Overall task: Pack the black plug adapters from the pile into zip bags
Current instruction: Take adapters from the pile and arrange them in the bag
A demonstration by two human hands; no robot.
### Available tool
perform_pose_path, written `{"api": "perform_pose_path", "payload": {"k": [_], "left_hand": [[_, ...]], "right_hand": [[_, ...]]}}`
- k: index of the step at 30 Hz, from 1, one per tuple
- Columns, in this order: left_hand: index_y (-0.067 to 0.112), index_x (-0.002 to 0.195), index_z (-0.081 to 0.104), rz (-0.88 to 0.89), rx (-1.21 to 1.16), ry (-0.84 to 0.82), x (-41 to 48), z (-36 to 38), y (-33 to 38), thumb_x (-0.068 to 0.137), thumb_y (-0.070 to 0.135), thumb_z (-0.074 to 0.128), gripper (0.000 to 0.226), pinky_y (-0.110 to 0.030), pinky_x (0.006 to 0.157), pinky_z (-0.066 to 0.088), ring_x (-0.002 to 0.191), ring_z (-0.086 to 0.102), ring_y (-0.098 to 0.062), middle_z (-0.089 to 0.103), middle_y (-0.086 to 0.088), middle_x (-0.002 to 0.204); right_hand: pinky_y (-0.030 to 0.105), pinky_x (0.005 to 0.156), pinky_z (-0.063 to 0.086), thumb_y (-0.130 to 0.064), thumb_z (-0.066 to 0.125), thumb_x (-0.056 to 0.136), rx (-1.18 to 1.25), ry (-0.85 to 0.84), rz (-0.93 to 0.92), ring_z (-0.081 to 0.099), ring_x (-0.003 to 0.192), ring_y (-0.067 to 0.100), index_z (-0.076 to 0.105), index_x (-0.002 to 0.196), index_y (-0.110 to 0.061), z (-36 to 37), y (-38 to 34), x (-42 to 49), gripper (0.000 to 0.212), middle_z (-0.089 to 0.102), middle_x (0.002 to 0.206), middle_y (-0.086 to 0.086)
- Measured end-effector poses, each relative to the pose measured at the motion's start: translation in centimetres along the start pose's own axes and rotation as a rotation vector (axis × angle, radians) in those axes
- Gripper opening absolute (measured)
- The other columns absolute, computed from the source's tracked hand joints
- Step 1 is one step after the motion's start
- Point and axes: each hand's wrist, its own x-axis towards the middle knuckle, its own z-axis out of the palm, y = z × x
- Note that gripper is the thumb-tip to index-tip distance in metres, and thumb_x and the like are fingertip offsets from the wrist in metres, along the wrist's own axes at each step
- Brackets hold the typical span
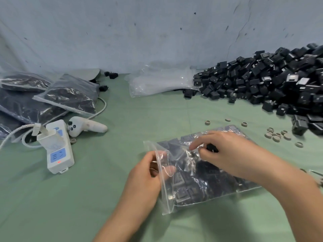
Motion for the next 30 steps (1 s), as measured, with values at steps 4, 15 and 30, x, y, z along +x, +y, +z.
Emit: {"api": "perform_pose_path", "payload": {"k": [4,15,30], "left_hand": [[0.037,0.101,0.072,-0.001,-0.081,-0.06,0.1,0.3,-0.2,0.095,0.017,0.065,0.022,-0.011,0.075,0.051,0.093,0.07,-0.003,0.074,0.014,0.101],[0.023,0.099,0.054,-0.218,-0.317,-0.331,0.2,-0.8,0.7,0.085,0.062,0.056,0.041,-0.021,0.05,0.042,0.055,0.056,-0.012,0.076,-0.006,0.106],[0.043,0.11,0.064,0.238,-0.155,0.201,0.2,-2.4,1.7,0.088,0.06,0.055,0.029,-0.023,0.056,0.046,0.062,0.053,-0.004,0.061,0.015,0.078]], "right_hand": [[0.017,0.055,0.032,-0.047,0.037,0.096,-0.041,0.016,-0.002,0.048,0.063,-0.009,0.062,0.113,-0.053,0.2,-0.3,-0.2,0.031,0.056,0.106,-0.023],[0.03,0.081,0.051,-0.048,0.038,0.096,0.043,0.099,-0.077,0.057,0.089,0.002,0.061,0.112,-0.046,1.0,-1.0,0.1,0.028,0.059,0.102,-0.02],[0.023,0.044,0.04,-0.029,0.036,0.102,1.032,0.077,-0.05,0.05,0.049,0.014,0.067,0.11,-0.044,0.5,-3.4,0.2,0.035,0.061,0.072,-0.005]]}}
